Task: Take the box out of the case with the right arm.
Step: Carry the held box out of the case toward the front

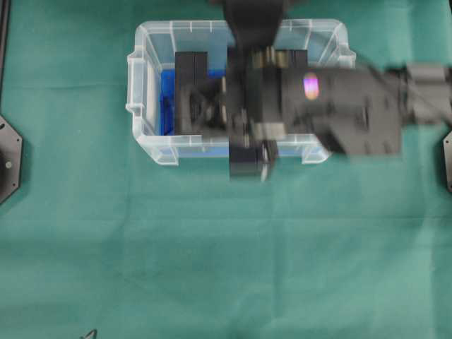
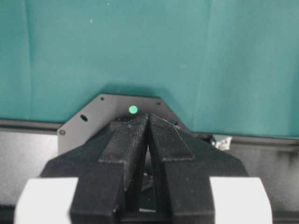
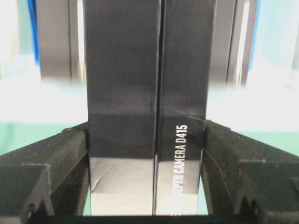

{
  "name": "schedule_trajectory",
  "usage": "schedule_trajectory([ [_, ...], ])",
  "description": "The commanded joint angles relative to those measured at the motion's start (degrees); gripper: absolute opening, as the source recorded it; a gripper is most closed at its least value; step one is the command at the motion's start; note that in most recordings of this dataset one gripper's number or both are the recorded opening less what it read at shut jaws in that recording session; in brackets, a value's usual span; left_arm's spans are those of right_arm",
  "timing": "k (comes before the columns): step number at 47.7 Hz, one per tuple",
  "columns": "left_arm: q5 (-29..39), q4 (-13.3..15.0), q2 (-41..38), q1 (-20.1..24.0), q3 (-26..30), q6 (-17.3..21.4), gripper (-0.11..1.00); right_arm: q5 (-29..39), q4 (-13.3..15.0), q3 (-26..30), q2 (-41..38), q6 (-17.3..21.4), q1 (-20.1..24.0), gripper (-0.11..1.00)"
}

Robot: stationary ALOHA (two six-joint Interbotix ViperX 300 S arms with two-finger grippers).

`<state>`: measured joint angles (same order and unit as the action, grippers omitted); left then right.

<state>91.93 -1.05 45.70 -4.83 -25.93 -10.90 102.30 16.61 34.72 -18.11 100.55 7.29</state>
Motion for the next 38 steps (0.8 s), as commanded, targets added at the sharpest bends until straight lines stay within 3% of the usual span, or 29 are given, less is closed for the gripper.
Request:
schedule_trajectory([
  [1,-0.2,-0.2,-0.3,-0.1,1.1,0.0,0.0,0.3,0.5,1.7,2.6,2.8,3.3,0.66],
  [15,-0.3,-0.2,-0.4,-0.1,1.1,0.0,0.0,0.3,0.6,1.7,2.4,12.0,12.1,0.66],
  [31,-0.3,-0.1,-0.4,-0.1,1.1,-0.2,0.0,1.8,0.2,0.6,1.0,12.4,12.7,0.66],
  [38,-0.3,-0.1,-0.4,-0.1,1.1,-0.2,0.0,-1.1,-0.6,-2.6,-0.7,13.2,12.6,0.66],
])
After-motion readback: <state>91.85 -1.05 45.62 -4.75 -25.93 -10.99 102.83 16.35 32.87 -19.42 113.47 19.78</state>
